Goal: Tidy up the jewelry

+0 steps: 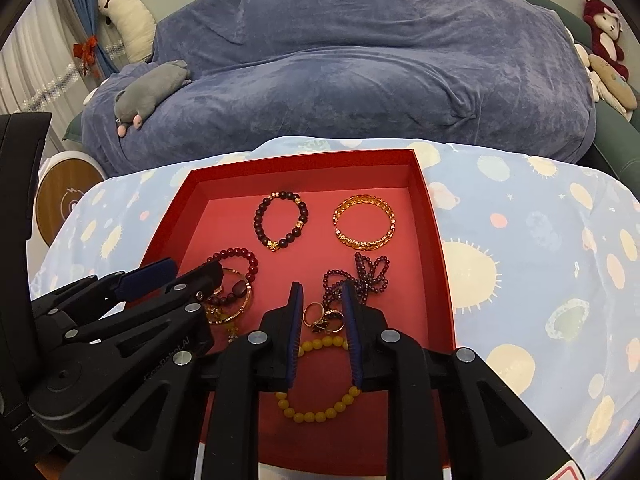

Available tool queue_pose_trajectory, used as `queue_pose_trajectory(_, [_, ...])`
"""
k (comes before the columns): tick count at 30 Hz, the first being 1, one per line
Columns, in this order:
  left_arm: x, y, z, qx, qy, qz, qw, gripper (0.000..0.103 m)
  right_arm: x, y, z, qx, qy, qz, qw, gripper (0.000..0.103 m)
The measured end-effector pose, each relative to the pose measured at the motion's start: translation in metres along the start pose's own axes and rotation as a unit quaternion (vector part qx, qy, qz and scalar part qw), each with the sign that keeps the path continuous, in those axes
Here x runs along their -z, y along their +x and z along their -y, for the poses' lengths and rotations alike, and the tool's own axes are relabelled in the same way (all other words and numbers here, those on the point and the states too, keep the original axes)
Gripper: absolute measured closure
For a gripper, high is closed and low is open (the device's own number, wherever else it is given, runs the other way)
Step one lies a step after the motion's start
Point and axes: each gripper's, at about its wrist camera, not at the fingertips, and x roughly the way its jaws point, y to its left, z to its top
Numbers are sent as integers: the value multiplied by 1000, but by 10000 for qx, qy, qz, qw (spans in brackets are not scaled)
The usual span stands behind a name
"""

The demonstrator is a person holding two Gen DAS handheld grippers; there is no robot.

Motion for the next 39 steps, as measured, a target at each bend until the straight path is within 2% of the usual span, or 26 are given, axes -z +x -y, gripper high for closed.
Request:
queue_pose_trajectory(8, [7, -40, -2, -136, -4, 170, 9998, 62, 8, -42, -6, 260, 2, 163, 9995, 67])
queue_pose_trajectory(15, [22, -75, 3, -183, 60, 253, 9995, 60, 22, -77, -9, 369, 15, 223, 9991, 66])
queue_pose_trajectory(20, [35, -91, 4, -222, 42, 269, 9994, 54, 34, -90, -8, 441, 87, 169, 9988, 63])
queue_pose_trajectory(25, [49, -100, -1, -260, -73, 213, 9994, 44, 47, -102, -5, 617, 190, 161, 9978, 49])
queue_pose_trajectory(32, [65, -108, -4, -427, -96, 177, 9989, 33, 63, -109, -4, 712, 187, 82, 9973, 41])
queue_pose_trajectory(33, [67, -110, -5, -486, -125, 173, 9986, 28, 65, -110, -3, 726, 210, 68, 9971, 39])
queue_pose_trajectory(35, [72, -112, -9, -545, -206, 182, 9981, 24, 68, -112, 0, 807, 266, 71, 9964, 27])
queue_pose_trajectory(37, [75, -114, -12, -548, -262, 136, 9981, 20, 71, -115, 3, 864, 341, 87, 9956, 19])
queue_pose_trajectory(39, [79, -117, -14, -602, -266, 157, 9977, 15, 74, -117, 5, 824, 380, 65, 9959, 19])
